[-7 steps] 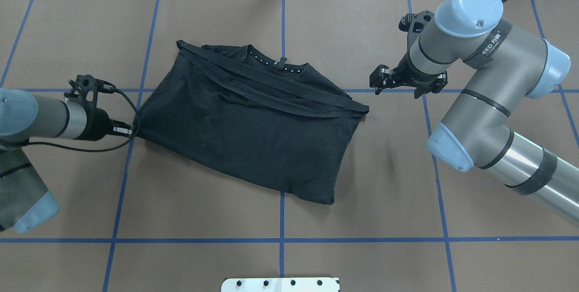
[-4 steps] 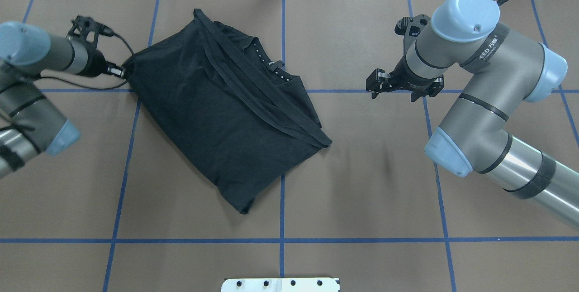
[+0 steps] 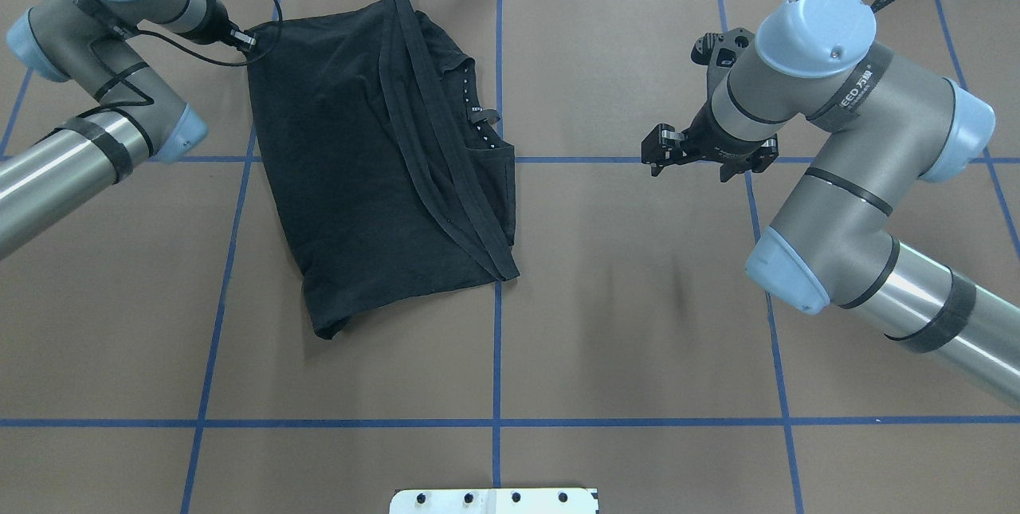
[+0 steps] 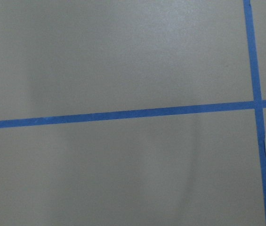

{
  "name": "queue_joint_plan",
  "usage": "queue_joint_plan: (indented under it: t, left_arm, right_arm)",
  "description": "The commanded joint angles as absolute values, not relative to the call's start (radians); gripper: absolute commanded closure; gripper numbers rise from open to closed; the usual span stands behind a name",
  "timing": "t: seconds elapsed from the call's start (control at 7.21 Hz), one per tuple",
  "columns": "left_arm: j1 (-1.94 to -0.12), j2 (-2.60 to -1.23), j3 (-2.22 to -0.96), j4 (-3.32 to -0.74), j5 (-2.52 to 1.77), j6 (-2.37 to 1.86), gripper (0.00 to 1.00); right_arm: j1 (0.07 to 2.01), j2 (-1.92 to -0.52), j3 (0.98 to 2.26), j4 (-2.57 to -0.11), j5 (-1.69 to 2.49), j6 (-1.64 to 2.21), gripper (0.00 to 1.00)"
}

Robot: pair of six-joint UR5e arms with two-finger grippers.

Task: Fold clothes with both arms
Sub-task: 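Drag the shirt's side farther away with left gripper while right gripper withdraws, then move the right gripper to the shirt's collar edge nearest it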

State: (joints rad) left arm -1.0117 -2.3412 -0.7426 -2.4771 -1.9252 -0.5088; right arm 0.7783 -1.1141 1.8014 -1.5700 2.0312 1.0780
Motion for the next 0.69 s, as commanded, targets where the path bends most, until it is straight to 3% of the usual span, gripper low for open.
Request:
queue_joint_plan:
  t: [0.0, 0.42, 0.55]
  left_arm:
    - [-1.038, -2.347, -0.783, -2.513, -1.939, -0.508, 0.0]
    - [-1.109, -2.197, -0.959, -2.497, -2.155, -0.43, 0.0]
    - [-1.108, -2.145, -1.024, -2.497, -2.154, -0.437, 0.0]
  right_arm:
    - [0.764, -1.111, 1.79, -1.566, 2.026, 1.078, 0.01]
    - [0.689, -1.069, 1.77, -1.565, 1.978, 1.201, 0.0]
    - [0.657, -1.002, 1.711, -1.563, 1.939, 1.282, 0.0]
